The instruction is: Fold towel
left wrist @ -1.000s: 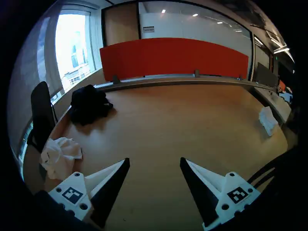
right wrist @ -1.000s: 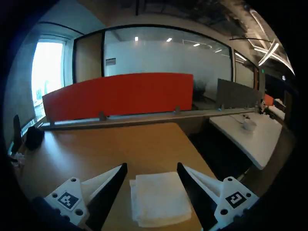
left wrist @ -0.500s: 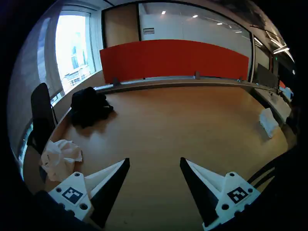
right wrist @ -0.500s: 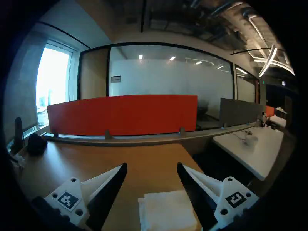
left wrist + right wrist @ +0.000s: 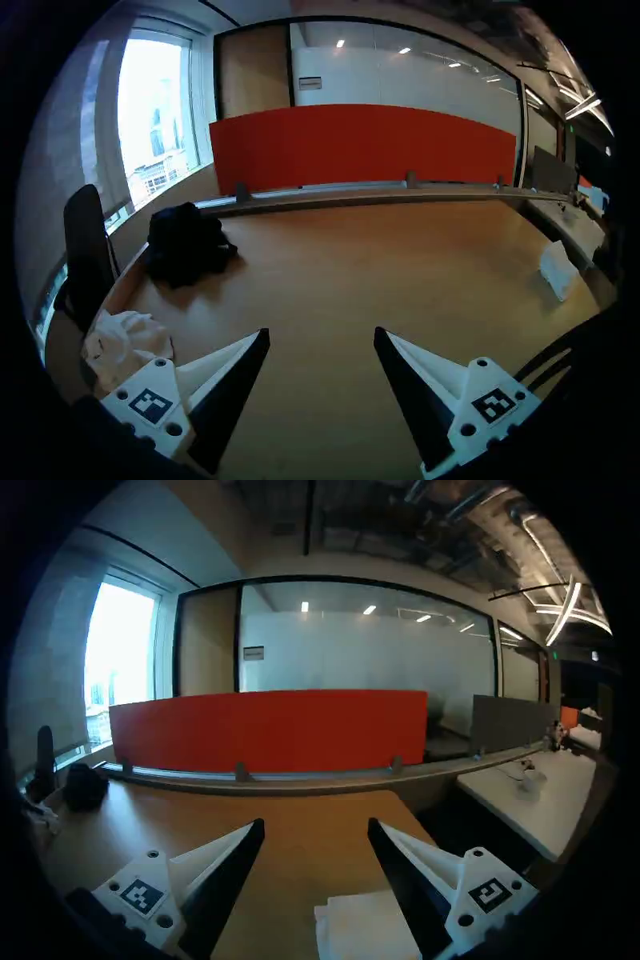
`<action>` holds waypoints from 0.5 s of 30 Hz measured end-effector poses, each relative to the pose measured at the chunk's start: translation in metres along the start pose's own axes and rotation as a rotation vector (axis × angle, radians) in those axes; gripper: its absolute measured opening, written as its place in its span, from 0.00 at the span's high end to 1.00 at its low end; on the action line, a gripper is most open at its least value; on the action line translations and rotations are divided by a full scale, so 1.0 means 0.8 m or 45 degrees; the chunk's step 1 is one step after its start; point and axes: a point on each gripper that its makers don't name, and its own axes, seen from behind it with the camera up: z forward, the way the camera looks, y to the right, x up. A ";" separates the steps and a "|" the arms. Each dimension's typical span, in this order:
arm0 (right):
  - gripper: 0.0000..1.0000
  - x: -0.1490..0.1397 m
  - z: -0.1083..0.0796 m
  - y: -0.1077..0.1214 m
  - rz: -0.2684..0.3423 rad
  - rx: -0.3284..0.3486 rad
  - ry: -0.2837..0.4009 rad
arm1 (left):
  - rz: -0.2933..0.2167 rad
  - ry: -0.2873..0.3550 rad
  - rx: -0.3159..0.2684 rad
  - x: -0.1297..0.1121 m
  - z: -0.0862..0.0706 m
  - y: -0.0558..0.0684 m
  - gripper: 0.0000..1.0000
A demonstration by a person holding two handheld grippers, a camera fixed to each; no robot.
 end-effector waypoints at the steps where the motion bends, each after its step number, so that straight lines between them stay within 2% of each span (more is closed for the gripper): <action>1: 0.00 0.003 0.001 -0.005 -0.002 0.005 0.001 | -0.001 0.010 0.003 0.004 0.002 -0.002 0.03; 11: 0.00 0.022 0.009 -0.055 -0.033 0.050 0.023 | -0.013 0.138 0.038 0.054 0.024 -0.027 0.03; 15: 0.00 0.028 0.011 -0.078 -0.022 0.065 0.032 | -0.020 0.189 0.052 0.073 0.031 -0.036 0.03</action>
